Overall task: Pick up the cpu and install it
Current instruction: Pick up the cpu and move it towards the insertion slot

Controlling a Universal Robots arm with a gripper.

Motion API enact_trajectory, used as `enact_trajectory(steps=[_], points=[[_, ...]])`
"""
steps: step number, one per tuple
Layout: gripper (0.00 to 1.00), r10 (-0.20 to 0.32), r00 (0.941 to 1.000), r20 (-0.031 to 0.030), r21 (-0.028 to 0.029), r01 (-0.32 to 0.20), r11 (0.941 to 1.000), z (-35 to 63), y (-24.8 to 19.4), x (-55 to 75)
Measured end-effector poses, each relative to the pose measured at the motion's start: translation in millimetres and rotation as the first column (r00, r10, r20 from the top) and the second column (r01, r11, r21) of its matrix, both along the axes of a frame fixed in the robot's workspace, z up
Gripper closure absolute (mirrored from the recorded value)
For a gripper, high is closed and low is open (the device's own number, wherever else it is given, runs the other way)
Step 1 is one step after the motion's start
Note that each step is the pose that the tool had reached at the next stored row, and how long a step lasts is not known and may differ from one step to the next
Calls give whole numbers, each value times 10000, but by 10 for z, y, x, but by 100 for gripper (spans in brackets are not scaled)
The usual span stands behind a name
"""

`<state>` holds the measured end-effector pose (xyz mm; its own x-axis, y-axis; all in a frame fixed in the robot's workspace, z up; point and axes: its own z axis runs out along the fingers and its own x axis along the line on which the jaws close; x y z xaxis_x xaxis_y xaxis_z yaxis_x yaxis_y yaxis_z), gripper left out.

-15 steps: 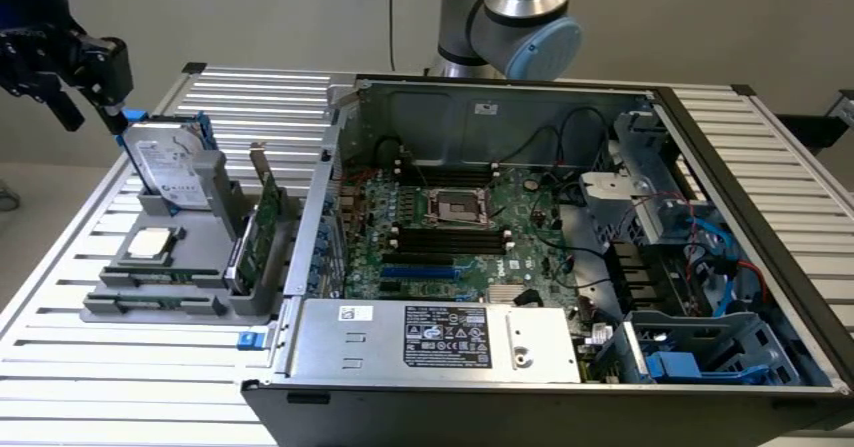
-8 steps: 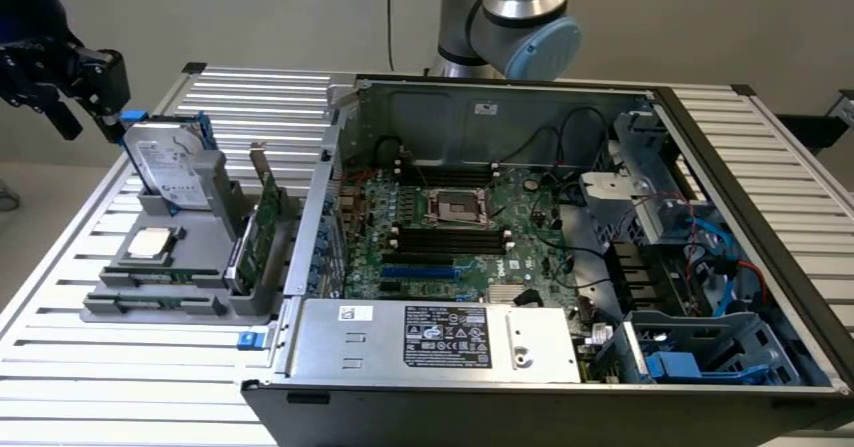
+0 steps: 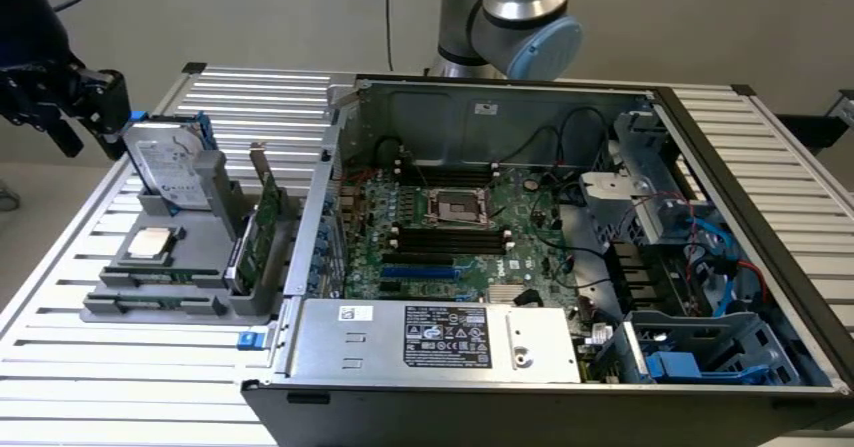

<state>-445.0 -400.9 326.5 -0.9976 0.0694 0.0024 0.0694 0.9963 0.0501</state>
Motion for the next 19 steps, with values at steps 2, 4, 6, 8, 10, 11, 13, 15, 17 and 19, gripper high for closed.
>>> enact_trajectory(steps=[2, 4, 6, 8, 10, 11, 13, 15, 17, 19], points=[[46, -1, 10000, 1, 0, 1, 10000, -36, -66, 9], [46, -2, 10000, 2, 2, 2, 10000, -75, -125, 42], [44, 0, 10000, -1, -1, 0, 10000, -109, -166, 94], [38, -1, 10000, 0, -1, 1, 10000, -145, -201, 144], [38, -1, 10000, -1, -1, 1, 10000, -182, -210, 170], [38, 2, 10000, -1, -1, -2, 10000, -201, -210, 181], [38, 24, 10000, 1, 0, -24, 10000, -238, -210, 201], [38, 51, 10000, 1, 0, -51, 10000, -274, -210, 209], [38, 70, 10000, 0, 0, -70, 10000, -310, -210, 210], [38, 90, 10000, 0, 0, -90, 10000, -345, -209, 211]])
